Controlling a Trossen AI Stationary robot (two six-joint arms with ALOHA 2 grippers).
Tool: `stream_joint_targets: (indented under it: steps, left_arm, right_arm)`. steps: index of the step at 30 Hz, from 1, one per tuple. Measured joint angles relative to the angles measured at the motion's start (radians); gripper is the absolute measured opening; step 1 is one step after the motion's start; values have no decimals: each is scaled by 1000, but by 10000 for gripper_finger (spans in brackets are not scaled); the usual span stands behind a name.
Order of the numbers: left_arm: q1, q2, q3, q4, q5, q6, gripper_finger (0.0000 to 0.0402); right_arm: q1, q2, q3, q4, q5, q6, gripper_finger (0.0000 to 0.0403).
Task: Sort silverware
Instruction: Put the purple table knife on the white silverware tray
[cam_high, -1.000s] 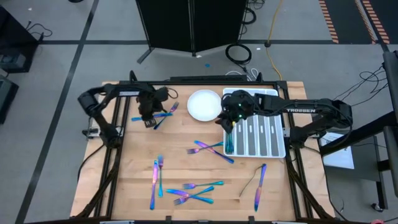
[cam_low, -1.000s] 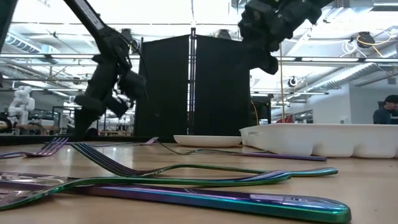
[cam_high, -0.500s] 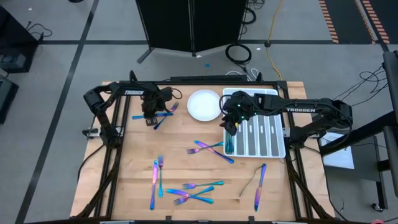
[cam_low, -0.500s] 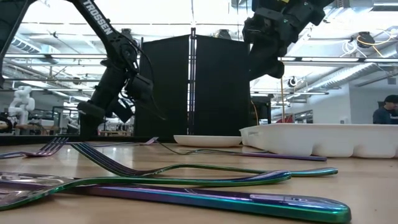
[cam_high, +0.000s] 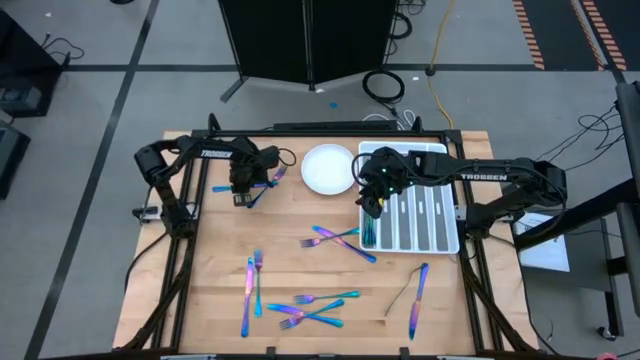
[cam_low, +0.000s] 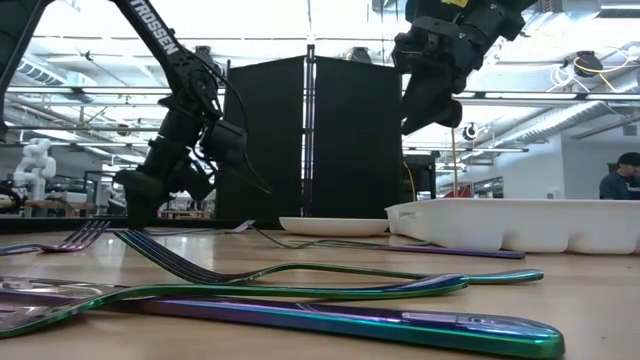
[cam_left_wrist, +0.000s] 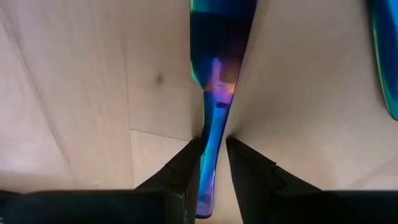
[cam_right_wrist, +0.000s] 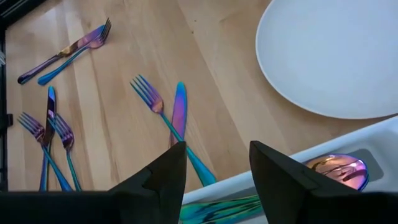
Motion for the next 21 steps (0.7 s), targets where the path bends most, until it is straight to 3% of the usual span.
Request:
stream_joint_targets:
  steps: [3,10,21]
  left_arm:
    - [-1,0,0,2,7,2,78]
    - [5,1,-2,5,40,16,8]
    - [10,8,27,-66,53,16,2]
  right_arm:
    - [0,0,0,0,0,0,167]
    - [0,0,0,1,0,0,167]
    - [0,0,0,1,-1,0,167]
